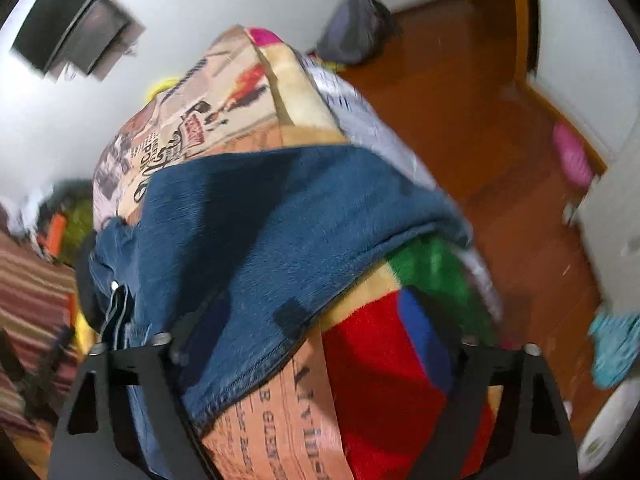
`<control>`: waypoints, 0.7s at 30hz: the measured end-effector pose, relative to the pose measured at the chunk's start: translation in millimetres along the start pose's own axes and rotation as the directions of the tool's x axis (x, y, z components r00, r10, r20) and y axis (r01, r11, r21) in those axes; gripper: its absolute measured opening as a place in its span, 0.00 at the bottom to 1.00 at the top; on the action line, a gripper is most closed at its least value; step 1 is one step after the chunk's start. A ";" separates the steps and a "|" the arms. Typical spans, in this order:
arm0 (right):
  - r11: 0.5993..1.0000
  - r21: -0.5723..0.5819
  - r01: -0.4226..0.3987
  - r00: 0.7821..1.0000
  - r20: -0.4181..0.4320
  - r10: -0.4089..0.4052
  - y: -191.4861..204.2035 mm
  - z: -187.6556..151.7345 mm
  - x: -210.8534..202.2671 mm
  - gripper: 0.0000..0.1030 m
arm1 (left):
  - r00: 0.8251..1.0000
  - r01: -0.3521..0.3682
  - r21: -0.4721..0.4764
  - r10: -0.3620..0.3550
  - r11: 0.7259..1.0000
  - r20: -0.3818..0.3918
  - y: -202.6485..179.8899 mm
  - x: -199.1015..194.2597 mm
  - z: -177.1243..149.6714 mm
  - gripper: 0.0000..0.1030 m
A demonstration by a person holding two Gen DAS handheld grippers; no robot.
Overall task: Fold large clothes
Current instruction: 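Open the left tool to release the sleeve onto the jacket, then grasp the other denim sleeve with the right tool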
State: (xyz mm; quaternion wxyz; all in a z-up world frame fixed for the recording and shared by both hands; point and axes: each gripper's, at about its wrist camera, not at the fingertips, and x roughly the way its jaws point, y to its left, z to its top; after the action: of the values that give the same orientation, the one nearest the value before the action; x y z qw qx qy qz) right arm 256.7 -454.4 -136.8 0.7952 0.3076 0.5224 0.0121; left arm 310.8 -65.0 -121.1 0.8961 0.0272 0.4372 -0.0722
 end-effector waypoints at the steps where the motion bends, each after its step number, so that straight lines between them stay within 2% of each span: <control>1: 1.000 0.023 -0.006 1.000 -0.020 0.007 -4.6 2.2 7.9 0.62 | 1.000 -0.003 -0.004 0.003 1.000 -0.010 2.6 3.3 -2.9 0.59; 2: 0.999 0.037 -0.007 0.999 -0.033 0.009 -6.9 4.1 13.5 0.58 | 1.000 -0.007 -0.007 0.007 1.000 -0.021 5.4 6.7 -6.1 0.59; 5: 0.997 0.071 -0.011 0.999 -0.036 0.014 -12.0 10.8 27.1 0.55 | 0.999 -0.011 -0.020 0.010 1.000 -0.045 12.6 14.5 -13.0 0.59; 12: 0.993 0.112 0.044 0.999 -0.011 -0.043 -16.5 25.9 40.2 0.41 | 0.998 -0.027 -0.042 0.024 0.999 -0.056 22.8 18.2 -20.9 0.59; 13: 0.991 0.122 0.050 0.999 -0.007 -0.049 -18.6 27.6 39.7 0.39 | 0.998 -0.026 -0.045 0.023 0.999 -0.057 23.4 17.8 -21.6 0.59; 17: 0.990 0.107 0.092 0.995 0.022 -0.095 -16.5 28.6 31.7 0.19 | 0.998 -0.027 -0.046 0.025 0.999 -0.051 25.1 13.8 -23.3 0.59; 21: 0.992 0.063 0.113 0.990 0.080 -0.118 -6.6 23.6 6.6 0.12 | 0.999 -0.027 -0.034 0.026 0.999 -0.029 24.6 3.0 -24.3 0.59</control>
State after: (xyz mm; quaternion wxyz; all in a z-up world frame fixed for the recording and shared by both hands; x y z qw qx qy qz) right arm 277.5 -468.7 -139.3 0.8065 0.3001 0.5056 -0.0620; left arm 297.4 -38.3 -138.7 0.8910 0.0184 0.4507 -0.0521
